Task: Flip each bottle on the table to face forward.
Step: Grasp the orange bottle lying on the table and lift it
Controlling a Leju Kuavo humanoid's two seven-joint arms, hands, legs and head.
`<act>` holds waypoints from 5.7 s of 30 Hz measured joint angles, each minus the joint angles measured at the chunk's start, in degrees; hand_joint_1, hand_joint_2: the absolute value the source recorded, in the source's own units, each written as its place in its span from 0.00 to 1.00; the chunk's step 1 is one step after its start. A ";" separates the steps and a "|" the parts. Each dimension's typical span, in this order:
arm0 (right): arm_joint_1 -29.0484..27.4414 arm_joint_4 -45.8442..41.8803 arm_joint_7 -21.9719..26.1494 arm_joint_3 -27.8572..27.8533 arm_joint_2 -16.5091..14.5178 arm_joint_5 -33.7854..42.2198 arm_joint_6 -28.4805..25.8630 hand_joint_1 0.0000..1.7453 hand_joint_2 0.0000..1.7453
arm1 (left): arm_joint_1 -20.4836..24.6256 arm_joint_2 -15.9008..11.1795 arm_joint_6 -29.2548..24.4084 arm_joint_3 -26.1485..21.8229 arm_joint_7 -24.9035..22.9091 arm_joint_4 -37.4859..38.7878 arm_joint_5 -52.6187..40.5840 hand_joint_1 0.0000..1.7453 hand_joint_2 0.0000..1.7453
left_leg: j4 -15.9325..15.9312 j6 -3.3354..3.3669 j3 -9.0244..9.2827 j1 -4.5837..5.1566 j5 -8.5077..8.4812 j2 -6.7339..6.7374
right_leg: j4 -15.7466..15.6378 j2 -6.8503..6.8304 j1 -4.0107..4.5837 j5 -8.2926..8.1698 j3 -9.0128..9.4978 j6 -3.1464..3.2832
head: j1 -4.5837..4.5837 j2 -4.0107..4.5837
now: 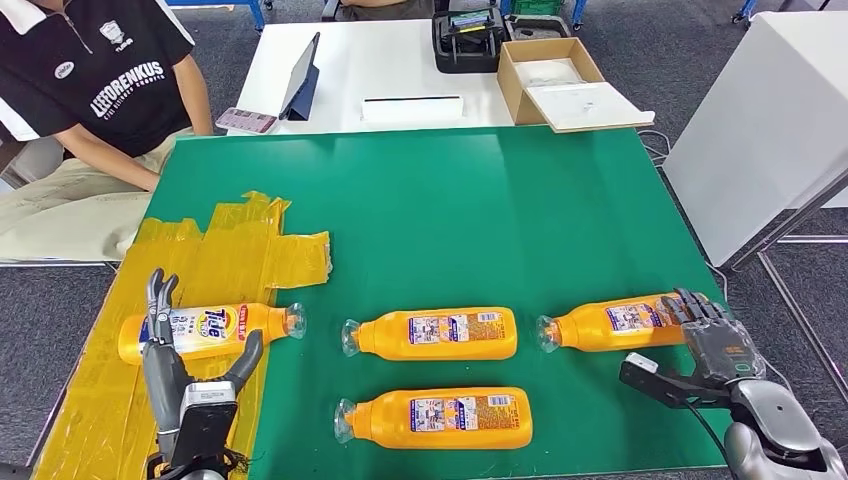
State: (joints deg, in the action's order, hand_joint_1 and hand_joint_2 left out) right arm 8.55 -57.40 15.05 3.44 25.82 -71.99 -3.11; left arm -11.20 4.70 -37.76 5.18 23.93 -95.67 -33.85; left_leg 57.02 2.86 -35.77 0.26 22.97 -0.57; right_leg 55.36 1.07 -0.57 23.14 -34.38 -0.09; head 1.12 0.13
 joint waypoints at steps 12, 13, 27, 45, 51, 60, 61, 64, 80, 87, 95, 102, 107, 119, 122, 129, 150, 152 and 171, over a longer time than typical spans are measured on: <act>5.13 7.26 0.69 1.73 -0.18 2.97 1.69 0.00 1.00 | 1.36 -1.13 -0.29 0.81 0.04 2.40 0.73 0.00 1.00 | 0.03 0.08 0.18 0.05 0.13 0.22 | -0.01 0.16 0.01 -0.07 0.20 -0.09 | -0.02 0.00; 5.29 7.41 0.65 2.08 -0.23 2.74 0.47 0.00 1.00 | 1.35 -1.20 -0.38 0.84 0.05 2.50 0.83 0.00 1.00 | 0.04 0.13 0.16 0.07 0.09 0.22 | 0.00 0.16 0.00 -0.08 0.20 -0.10 | -0.02 0.00; 6.01 7.29 -1.67 5.15 -1.09 3.52 1.05 0.00 1.00 | 2.00 -1.33 0.42 0.77 0.22 3.87 1.21 0.00 1.00 | 0.08 0.18 0.16 0.10 0.02 0.20 | 0.00 0.14 -0.05 -0.10 0.16 -0.16 | -0.01 0.00; 14.70 13.30 -5.08 10.03 2.80 12.07 18.15 0.00 1.00 | 7.41 -1.31 0.32 1.80 1.95 11.49 5.03 0.00 1.00 | 0.32 0.25 0.34 0.15 -0.01 0.01 | 0.00 0.05 0.04 0.00 0.40 -0.36 | -0.02 0.00; 17.17 17.81 -4.74 12.33 2.73 12.75 18.75 0.00 1.00 | 8.27 -1.32 -0.26 2.21 2.61 13.16 6.43 0.00 1.00 | 0.38 0.37 0.32 0.24 0.05 0.02 | -0.01 0.03 0.02 0.00 0.42 -0.42 | -0.02 0.00; 21.54 21.68 -1.34 17.82 2.87 16.58 27.49 0.13 1.00 | 10.31 -1.51 -1.58 3.36 4.38 16.09 9.96 0.00 1.00 | 0.47 0.46 0.48 0.21 0.16 0.12 | -0.02 0.07 0.03 0.06 0.62 -0.52 | -0.03 0.00; 21.95 21.96 -1.10 18.72 2.89 16.94 27.98 0.36 1.00 | 10.48 -1.54 -1.70 3.40 4.44 16.26 10.18 0.00 1.00 | 0.47 0.46 0.48 0.20 0.17 0.15 | -0.02 0.10 0.03 0.06 0.63 -0.52 | -0.04 0.00; 22.88 22.39 -0.61 21.22 2.90 17.76 28.37 0.97 1.00 | 10.73 -1.60 -1.85 3.45 4.62 16.54 10.68 0.00 1.00 | 0.48 0.44 0.54 0.17 0.20 0.29 | -0.02 0.22 0.03 0.05 0.67 -0.52 | -0.04 0.00; 17.24 17.31 -0.89 24.38 2.85 24.95 11.69 1.00 1.00 | 8.28 -1.05 -1.75 3.75 4.73 16.63 6.78 0.00 1.00 | 0.48 0.32 0.55 0.09 0.32 0.34 | -0.01 0.40 0.03 0.06 0.70 -0.52 | -0.02 0.00; 11.23 9.01 -3.75 22.57 2.31 25.33 7.24 1.00 1.00 | 6.40 -0.07 -1.30 3.73 3.44 14.33 4.54 0.00 1.00 | 0.47 0.31 0.42 0.08 0.32 0.29 | -0.01 0.37 0.03 0.08 0.57 -0.52 | -0.02 0.00; 9.41 6.19 -4.04 22.05 2.25 25.36 7.13 1.00 1.00 | 6.15 0.11 -1.22 3.68 3.30 13.78 4.37 0.00 1.00 | 0.47 0.32 0.37 0.10 0.32 0.28 | -0.01 0.37 0.02 0.08 0.52 -0.53 | -0.03 0.00; 3.12 -1.12 -9.58 17.41 -0.78 28.22 -4.84 1.00 1.00 | 4.50 0.91 2.04 3.16 1.97 11.12 1.10 0.00 1.00 | 0.48 0.32 0.12 0.10 0.29 0.08 | 0.01 0.16 0.02 0.11 0.36 -0.56 | -0.02 0.00; -4.58 -13.84 -7.28 12.44 -6.55 29.35 -22.69 1.00 1.00 | 3.51 0.96 8.31 4.17 1.55 7.61 3.96 0.00 1.00 | 0.46 0.29 -0.05 0.02 0.30 0.03 | 0.02 0.11 0.06 0.17 0.17 -0.50 | -0.01 0.00; -10.61 -31.20 15.19 1.59 -34.22 13.26 -34.48 1.00 1.00 | 6.23 0.81 23.12 13.74 -5.04 0.72 11.17 0.00 1.00 | 0.45 -0.02 -0.06 -0.14 0.21 0.05 | 0.03 0.13 0.23 0.23 0.07 -0.41 | -0.03 0.00; -10.63 -34.35 19.51 -2.51 -38.87 14.86 -34.48 1.00 1.00 | 6.78 0.69 25.66 14.30 -5.92 0.13 13.57 0.00 1.00 | 0.45 -0.03 -0.07 -0.08 0.20 0.05 | 0.03 0.13 0.22 0.21 0.07 -0.43 | -0.02 0.00; -8.38 -35.20 24.63 -3.26 -43.49 23.98 -34.46 1.00 1.00 | 8.57 0.18 31.68 16.04 -6.91 0.09 18.94 0.00 1.00 | 0.45 0.00 -0.09 0.01 0.18 0.06 | 0.03 0.12 0.13 0.20 0.07 -0.44 | -0.03 0.00; -0.95 -20.64 24.34 5.65 -44.02 38.61 -34.06 1.00 1.00 | 11.02 -0.24 37.05 20.10 -6.99 0.01 37.49 0.00 1.00 | 0.45 0.00 -0.14 -0.02 0.16 0.06 | 0.05 0.13 0.07 0.20 0.06 -0.44 | -0.05 0.00; -0.13 -18.06 22.59 9.41 -42.96 45.93 -32.88 1.00 1.00 | 10.98 -0.24 36.39 20.04 -6.63 -0.36 38.61 0.00 1.00 | 0.45 0.00 -0.15 -0.02 0.15 0.06 | 0.05 0.13 0.06 0.19 0.05 -0.44 | -0.04 0.00; 4.77 -5.23 16.30 31.25 -40.00 58.13 -19.11 1.00 1.00 | 11.94 1.55 35.47 19.80 -6.32 -0.65 37.66 0.00 1.00 | 0.46 -0.01 -0.24 -0.03 0.14 0.06 | 0.05 0.12 0.06 0.20 -0.06 -0.43 | -0.04 0.00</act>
State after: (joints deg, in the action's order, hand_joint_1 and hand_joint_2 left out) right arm 13.32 -62.63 31.35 34.69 -14.19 -13.86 -22.22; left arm 0.75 6.25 -2.29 24.98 17.61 -96.32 3.81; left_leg 57.48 2.86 -36.01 0.23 23.12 -0.52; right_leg 55.40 1.19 -0.51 23.34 -34.44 -0.53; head 1.08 0.13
